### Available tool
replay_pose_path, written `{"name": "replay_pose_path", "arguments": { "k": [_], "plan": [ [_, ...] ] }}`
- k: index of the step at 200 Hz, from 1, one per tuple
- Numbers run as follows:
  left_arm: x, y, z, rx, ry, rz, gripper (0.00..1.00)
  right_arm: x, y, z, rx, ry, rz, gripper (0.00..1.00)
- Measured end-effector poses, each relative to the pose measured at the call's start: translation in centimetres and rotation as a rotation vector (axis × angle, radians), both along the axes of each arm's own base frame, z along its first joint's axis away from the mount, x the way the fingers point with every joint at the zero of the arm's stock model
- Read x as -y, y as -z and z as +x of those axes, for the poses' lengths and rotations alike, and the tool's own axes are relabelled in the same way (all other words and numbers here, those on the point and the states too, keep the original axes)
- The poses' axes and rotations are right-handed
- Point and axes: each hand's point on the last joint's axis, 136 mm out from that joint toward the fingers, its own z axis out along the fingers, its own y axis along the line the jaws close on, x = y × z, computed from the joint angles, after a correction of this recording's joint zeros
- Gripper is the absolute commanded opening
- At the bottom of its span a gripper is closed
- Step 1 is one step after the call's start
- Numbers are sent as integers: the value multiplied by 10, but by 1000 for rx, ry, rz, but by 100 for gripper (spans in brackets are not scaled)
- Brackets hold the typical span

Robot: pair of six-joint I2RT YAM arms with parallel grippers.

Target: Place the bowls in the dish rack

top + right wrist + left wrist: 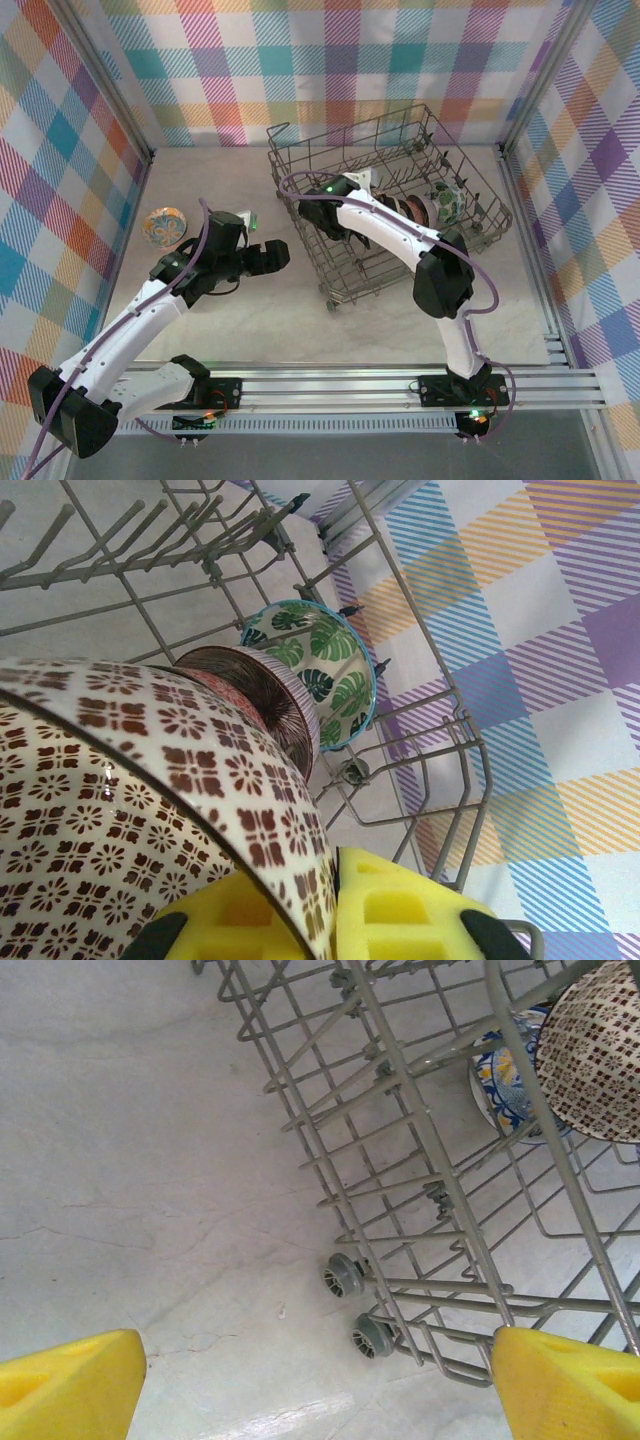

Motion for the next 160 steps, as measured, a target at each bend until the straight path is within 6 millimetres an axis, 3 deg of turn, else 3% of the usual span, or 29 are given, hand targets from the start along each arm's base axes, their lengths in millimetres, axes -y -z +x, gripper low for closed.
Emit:
{"name": "replay_pose_path", "arguments": {
  "k": [86,134,160],
  "plan": [
    [-6,4,-2,-11,3,-2,89,-8,5,3,23,5,38,0],
    [-3,7,-5,-26,25,-13,89,-35,21,-4,28,-39,46,0],
    [-1,10,-8,-39,36,-19,89,-37,22,-6,38,-39,44,0]
  ]
}}
